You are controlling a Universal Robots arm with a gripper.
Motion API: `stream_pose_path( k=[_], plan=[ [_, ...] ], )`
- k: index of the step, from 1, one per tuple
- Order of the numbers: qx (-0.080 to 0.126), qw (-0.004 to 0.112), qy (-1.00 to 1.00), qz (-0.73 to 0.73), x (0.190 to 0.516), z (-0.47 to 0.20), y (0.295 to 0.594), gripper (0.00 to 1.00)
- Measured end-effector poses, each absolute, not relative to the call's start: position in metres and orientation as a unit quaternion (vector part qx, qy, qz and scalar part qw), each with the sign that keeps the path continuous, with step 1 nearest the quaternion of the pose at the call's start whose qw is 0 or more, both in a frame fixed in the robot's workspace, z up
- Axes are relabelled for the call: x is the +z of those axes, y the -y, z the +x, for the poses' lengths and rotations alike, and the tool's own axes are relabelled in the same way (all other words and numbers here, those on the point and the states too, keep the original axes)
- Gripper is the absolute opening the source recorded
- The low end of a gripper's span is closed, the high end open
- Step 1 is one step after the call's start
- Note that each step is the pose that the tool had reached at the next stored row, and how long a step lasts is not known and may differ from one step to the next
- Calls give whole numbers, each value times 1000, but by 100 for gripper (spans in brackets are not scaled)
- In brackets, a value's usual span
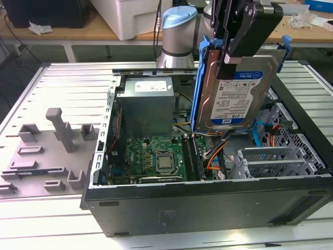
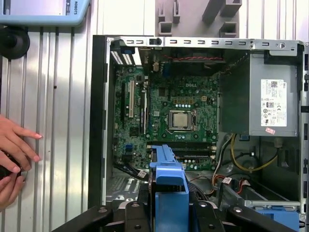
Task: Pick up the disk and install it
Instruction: 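Insert the disk into the insertion slot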
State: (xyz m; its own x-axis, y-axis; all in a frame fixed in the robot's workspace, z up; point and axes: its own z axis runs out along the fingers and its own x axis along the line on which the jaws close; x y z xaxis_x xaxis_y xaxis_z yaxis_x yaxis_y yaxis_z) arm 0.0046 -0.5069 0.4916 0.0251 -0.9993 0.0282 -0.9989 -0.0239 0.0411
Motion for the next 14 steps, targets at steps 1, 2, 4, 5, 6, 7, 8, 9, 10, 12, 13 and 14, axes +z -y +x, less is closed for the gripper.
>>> stream_pose_path(
  k=[1, 2, 4, 5, 6, 7, 8, 9, 10, 12, 13, 14],
  plan=[
    [-4, 25, 698, 715, 492, 5, 508, 37],
    [-4, 25, 698, 715, 492, 5, 509, 37],
    [-4, 25, 698, 715, 492, 9, 509, 37],
    [-4, 25, 698, 715, 492, 11, 509, 37],
    [-4, 25, 698, 715, 492, 13, 510, 37],
    [-4, 25, 698, 715, 492, 14, 510, 37],
    [-4, 25, 698, 715, 492, 16, 510, 37],
    [-4, 25, 698, 715, 492, 17, 510, 37],
    [-4, 25, 698, 715, 492, 19, 510, 37],
    [-4, 25, 698, 715, 492, 22, 511, 37],
    [-4, 25, 698, 715, 492, 23, 511, 37],
    [-4, 25, 698, 715, 492, 25, 512, 37]
  ],
)
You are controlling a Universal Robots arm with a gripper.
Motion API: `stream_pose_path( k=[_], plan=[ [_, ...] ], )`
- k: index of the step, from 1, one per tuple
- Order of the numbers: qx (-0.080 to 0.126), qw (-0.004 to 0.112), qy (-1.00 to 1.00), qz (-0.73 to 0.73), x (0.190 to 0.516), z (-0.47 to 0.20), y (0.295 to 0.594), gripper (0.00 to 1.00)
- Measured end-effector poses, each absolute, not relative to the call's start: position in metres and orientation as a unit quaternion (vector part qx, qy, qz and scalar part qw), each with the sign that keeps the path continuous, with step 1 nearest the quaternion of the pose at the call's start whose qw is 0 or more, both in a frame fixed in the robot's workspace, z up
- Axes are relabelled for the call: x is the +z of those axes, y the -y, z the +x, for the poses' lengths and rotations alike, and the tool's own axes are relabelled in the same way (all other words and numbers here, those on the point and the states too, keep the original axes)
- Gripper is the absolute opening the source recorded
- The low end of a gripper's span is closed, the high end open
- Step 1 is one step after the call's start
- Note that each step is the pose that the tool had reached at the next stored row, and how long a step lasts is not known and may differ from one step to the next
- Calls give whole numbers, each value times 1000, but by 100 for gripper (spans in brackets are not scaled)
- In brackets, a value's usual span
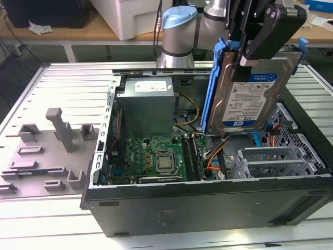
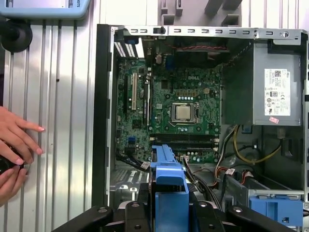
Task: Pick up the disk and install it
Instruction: 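Insert the disk into the insertion slot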
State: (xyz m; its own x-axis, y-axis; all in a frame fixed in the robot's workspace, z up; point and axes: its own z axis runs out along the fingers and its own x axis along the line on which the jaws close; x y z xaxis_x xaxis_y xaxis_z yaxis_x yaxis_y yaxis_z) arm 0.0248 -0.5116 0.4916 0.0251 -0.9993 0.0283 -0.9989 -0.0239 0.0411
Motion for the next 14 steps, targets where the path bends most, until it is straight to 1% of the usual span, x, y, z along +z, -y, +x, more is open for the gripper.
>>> stream_pose_path(
  k=[14],
  plan=[
    [-4, 25, 698, 715, 492, 50, 516, 37]
  ],
)
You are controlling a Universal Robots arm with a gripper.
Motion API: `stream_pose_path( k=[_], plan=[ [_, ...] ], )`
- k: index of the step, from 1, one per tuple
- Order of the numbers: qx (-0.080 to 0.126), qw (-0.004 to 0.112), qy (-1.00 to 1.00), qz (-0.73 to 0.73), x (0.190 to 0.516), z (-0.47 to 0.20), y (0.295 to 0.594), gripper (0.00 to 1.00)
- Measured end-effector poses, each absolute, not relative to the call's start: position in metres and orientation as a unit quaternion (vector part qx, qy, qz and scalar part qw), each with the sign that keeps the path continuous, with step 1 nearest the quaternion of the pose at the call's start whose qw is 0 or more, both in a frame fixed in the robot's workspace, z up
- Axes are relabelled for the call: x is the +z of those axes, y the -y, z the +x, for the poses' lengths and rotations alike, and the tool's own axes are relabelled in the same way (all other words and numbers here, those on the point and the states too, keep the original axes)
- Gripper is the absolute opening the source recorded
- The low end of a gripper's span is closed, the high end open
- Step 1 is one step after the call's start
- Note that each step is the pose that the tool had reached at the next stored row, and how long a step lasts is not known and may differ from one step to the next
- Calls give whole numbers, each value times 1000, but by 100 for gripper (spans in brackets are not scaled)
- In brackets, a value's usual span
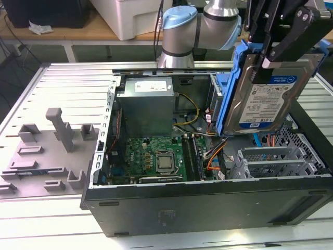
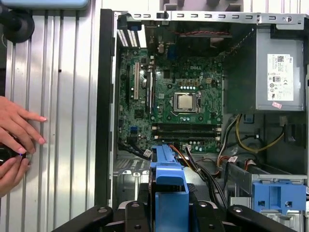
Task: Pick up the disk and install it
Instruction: 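Insert the disk into the insertion slot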
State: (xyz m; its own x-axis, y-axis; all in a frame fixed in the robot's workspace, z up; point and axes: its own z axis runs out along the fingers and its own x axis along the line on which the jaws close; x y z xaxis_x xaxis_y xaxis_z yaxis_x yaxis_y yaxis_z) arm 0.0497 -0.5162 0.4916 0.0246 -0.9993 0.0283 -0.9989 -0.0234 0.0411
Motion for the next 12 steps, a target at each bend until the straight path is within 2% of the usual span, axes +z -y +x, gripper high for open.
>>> stream_pose_path(
  k=[12],
  plan=[
    [-4, 25, 698, 715, 492, 81, 522, 37]
  ],
)
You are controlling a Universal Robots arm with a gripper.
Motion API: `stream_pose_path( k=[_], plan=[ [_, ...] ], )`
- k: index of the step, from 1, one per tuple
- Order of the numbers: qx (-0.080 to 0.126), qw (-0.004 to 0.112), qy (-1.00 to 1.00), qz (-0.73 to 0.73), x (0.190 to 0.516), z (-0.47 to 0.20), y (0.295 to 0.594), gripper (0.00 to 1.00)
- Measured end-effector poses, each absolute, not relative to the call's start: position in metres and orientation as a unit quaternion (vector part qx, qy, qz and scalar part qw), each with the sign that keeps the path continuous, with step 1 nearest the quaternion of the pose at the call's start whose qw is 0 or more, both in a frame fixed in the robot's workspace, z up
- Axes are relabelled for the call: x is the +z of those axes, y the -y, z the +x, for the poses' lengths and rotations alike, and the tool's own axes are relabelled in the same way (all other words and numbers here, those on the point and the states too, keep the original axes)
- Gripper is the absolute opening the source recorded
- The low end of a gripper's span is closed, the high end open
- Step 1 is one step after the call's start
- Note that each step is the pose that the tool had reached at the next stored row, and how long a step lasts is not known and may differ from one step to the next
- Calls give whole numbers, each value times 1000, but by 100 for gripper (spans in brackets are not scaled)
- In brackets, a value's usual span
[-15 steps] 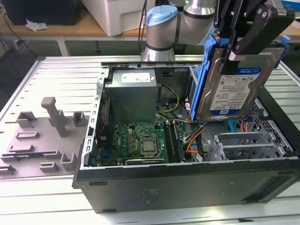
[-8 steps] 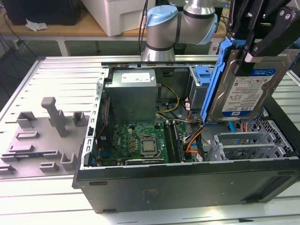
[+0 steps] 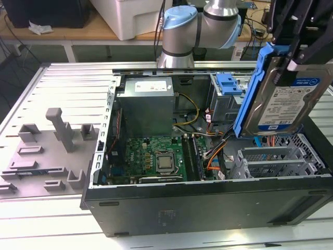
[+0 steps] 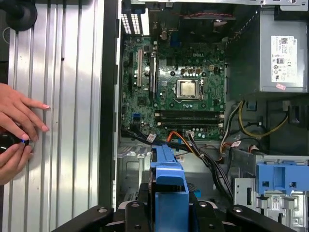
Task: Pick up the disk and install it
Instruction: 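Insert the disk into the insertion slot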
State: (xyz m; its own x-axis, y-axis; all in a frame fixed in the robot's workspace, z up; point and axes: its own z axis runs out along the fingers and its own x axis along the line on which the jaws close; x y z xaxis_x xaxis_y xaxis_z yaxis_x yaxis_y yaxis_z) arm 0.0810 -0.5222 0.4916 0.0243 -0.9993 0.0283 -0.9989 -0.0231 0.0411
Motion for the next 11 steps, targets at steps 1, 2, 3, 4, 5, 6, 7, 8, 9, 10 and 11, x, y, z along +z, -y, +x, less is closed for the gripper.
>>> stream_pose_path(
  k=[1, 2, 3, 4, 5, 6, 7, 8, 9, 10, 11],
  plan=[
    [-4, 25, 698, 715, 492, 83, 523, 37],
    [-4, 25, 698, 715, 492, 86, 523, 37],
    [-4, 25, 698, 715, 492, 88, 524, 37],
    [-4, 25, 698, 715, 492, 89, 524, 37],
    [-4, 25, 698, 715, 492, 92, 525, 37],
    [-4, 25, 699, 715, 492, 95, 525, 37],
    [-4, 25, 698, 715, 492, 96, 525, 37],
    [-4, 25, 699, 715, 492, 98, 526, 37],
    [-4, 25, 699, 715, 492, 100, 526, 37],
    [-4, 25, 699, 715, 492, 101, 526, 37],
    [-4, 25, 698, 715, 492, 102, 526, 37]
  ],
)
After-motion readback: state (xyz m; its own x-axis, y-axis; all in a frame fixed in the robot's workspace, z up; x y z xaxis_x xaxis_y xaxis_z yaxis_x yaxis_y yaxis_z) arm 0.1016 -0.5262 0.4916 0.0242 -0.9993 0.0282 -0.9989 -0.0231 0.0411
